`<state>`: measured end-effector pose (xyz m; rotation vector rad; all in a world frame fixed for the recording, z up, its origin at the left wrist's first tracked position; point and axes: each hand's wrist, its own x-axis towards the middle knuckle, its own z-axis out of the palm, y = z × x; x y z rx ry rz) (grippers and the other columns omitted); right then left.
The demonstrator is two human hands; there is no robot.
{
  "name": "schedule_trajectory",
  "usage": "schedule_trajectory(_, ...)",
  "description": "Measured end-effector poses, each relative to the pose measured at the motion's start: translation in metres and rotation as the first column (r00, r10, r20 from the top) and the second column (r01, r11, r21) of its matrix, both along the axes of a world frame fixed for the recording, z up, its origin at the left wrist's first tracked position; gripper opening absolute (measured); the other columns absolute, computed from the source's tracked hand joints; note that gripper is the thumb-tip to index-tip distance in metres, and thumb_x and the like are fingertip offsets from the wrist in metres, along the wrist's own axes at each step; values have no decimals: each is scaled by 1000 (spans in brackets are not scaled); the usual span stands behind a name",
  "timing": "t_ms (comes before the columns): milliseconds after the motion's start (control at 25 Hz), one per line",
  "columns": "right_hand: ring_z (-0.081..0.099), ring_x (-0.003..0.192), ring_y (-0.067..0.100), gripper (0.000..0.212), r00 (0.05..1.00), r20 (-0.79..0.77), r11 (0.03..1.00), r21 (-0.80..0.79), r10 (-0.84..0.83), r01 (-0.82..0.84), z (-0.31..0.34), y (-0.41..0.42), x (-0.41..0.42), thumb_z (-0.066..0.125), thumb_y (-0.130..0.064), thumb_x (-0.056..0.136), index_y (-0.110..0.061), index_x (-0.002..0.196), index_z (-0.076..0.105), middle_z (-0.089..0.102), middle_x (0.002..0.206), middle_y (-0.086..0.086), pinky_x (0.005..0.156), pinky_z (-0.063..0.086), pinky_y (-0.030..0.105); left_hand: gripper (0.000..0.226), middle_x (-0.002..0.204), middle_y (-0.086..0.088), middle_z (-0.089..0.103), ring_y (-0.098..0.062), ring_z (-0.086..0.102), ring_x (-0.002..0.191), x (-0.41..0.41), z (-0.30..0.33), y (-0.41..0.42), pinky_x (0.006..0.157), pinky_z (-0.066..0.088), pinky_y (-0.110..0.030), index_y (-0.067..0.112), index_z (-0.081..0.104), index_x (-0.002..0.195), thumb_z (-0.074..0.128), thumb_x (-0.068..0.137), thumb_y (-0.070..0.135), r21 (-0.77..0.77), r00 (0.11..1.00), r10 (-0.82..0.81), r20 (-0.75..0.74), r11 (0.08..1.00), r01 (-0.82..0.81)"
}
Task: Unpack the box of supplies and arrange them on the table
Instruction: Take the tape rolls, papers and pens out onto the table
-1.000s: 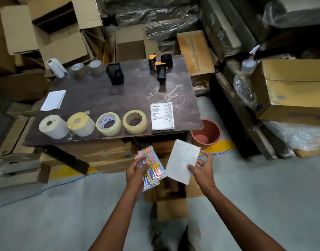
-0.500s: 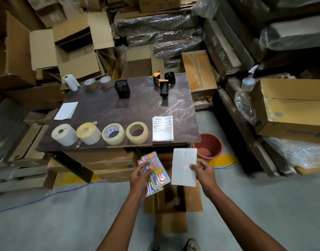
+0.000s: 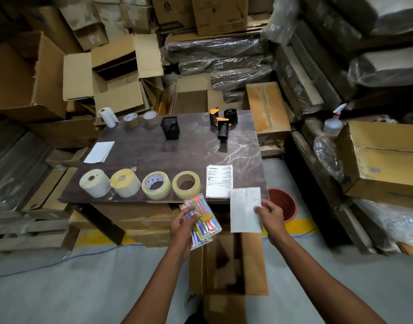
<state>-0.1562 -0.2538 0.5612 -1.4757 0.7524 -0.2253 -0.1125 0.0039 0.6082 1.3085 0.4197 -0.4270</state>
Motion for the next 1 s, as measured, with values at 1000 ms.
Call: schedule_trajectory(1000, 64, 94, 34, 42, 856, -425, 831, -557, -296, 11, -48, -29, 160, 56, -40, 76, -18, 107, 73, 71, 103, 9, 77, 53, 39, 25, 104, -11, 76, -32, 75, 85, 185, -8, -32, 69, 64, -38, 16, 71, 112, 72, 88, 7, 58, 938, -343, 44, 938, 341)
